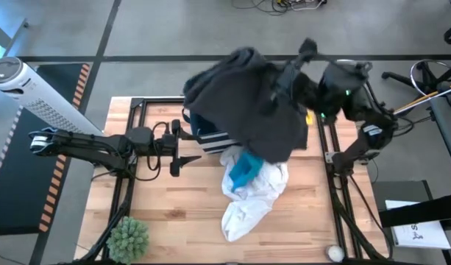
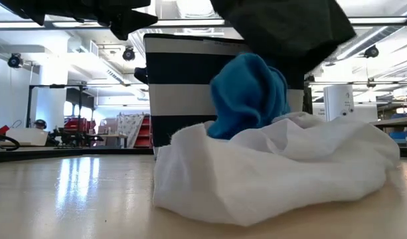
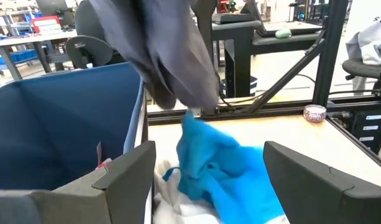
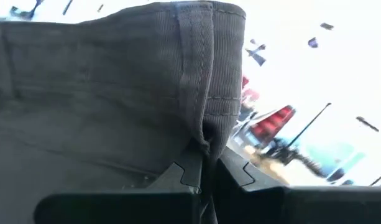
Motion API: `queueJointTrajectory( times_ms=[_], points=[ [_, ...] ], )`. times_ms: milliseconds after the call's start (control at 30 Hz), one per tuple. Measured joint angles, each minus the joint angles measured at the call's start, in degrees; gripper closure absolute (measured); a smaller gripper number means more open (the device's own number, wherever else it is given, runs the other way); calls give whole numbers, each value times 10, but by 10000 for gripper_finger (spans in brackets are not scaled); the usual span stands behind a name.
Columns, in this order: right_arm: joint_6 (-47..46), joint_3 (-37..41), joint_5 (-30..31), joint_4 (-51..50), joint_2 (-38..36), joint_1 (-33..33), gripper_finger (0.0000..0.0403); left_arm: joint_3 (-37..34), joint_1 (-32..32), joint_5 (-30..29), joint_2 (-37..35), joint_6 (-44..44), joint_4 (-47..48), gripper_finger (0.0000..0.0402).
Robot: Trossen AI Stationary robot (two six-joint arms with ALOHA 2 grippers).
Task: Sort clothes
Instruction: Put the gray shorts into the laundry bin
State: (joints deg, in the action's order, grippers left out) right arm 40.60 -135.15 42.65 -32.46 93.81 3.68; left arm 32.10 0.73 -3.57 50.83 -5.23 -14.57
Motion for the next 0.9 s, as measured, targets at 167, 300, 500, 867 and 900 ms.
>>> queueJointTrajectory(
  times_ms=[167,300,500,867,900],
  points=[
    [129,16,-29,175,22,-42,403,0,0,1,5,0,-6,110],
    [134,4,-80,210,40,-85,403,-1,1,1,7,-2,-11,105],
    [134,3,-125,225,67,-155,403,-5,4,2,7,-4,-22,108],
    [99,2,-187,254,101,-249,403,-5,4,2,12,-4,-27,117],
    [86,2,-188,233,100,-250,403,-5,4,2,12,-4,-26,116]
  ],
)
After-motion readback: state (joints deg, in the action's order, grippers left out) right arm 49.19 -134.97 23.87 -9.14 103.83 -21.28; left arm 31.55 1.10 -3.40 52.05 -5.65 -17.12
